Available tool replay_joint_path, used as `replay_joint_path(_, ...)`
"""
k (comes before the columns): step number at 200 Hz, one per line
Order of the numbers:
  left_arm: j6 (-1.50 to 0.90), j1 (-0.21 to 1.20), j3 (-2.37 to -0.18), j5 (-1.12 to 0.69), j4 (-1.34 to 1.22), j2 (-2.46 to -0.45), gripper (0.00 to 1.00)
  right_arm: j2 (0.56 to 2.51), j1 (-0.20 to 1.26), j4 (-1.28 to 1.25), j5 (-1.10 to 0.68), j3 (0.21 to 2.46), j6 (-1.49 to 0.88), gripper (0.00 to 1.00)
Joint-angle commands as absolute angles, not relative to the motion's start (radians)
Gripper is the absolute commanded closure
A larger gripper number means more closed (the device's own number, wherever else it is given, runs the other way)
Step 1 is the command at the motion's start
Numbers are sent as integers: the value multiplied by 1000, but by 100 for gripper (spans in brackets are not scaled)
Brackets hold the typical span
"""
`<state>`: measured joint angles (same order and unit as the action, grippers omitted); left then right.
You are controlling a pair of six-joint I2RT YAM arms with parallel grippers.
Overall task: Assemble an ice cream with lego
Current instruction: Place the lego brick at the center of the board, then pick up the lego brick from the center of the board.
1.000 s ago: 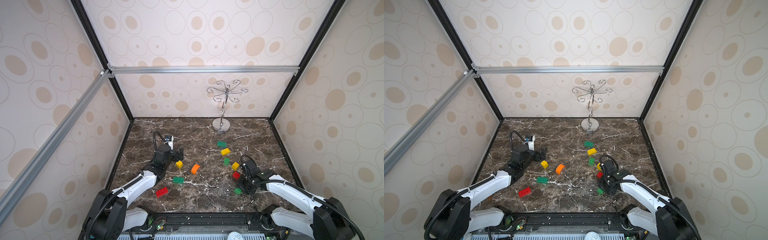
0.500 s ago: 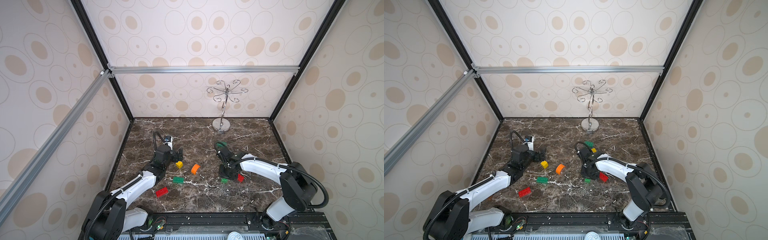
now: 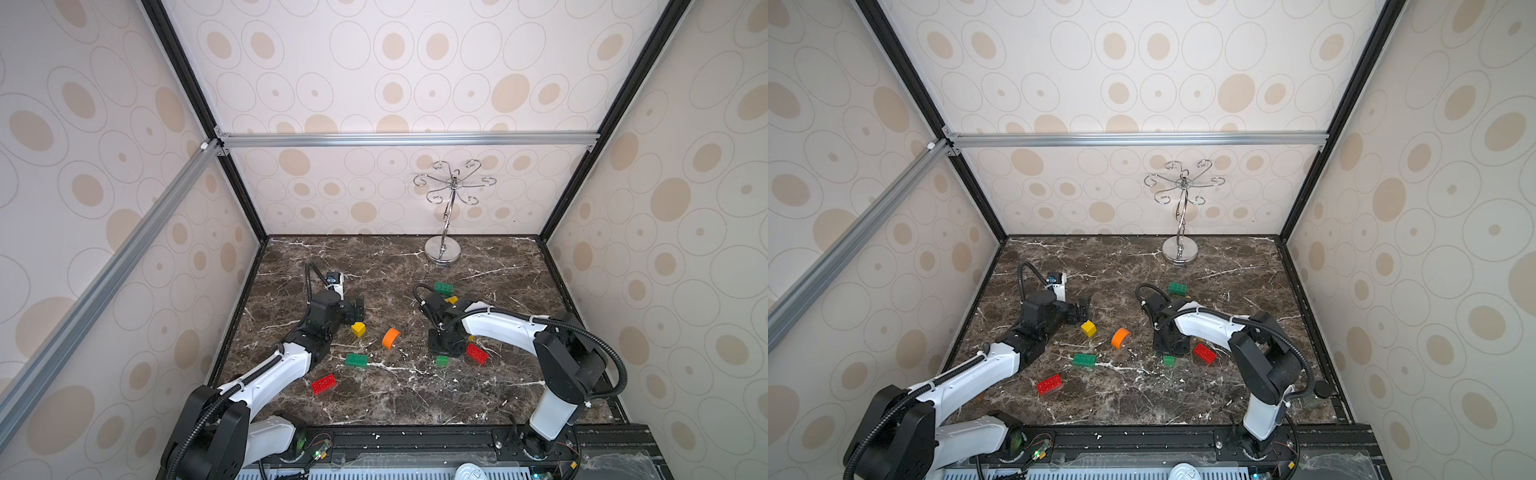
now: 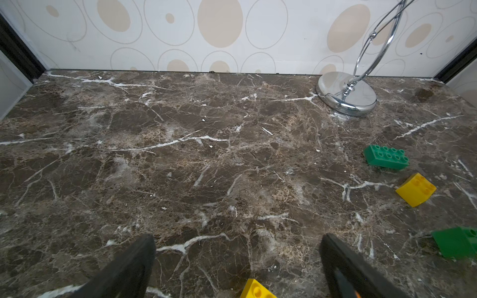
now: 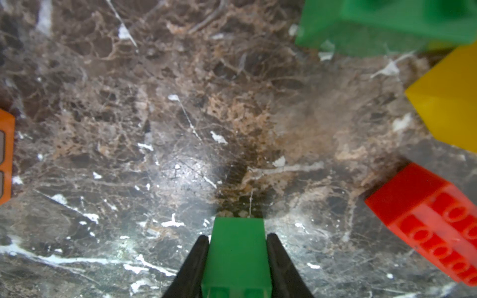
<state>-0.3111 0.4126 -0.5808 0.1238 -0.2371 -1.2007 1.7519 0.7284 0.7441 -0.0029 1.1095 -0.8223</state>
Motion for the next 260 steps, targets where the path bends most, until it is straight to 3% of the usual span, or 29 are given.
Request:
replay_joint_path(1, -319, 419, -590, 140, -218, -1190, 0, 1778, 738, 755, 3, 1114, -827, 53)
replay_joint_path(94, -323, 419, -580, 147, -220, -1169, 0, 1613, 737, 828, 35, 1133, -889, 18)
replay_joint_path(119, -331, 419, -577, 141, -224, -1171, 0, 1534, 710, 862, 67, 1125, -911, 15)
replay_joint_path(166, -338, 419, -578, 135, -226, -1175, 0, 1482, 565, 916, 74, 1113, -939, 15)
replay_joint_path(211, -343, 419, -571, 141, -225, -1164, 0, 1444, 424, 809, 63, 1024, -1020, 31)
replay_joint_path(260, -341, 419, -571, 141, -228, -1164, 0, 1512, 378, 740, 55, 1014, -1031, 34)
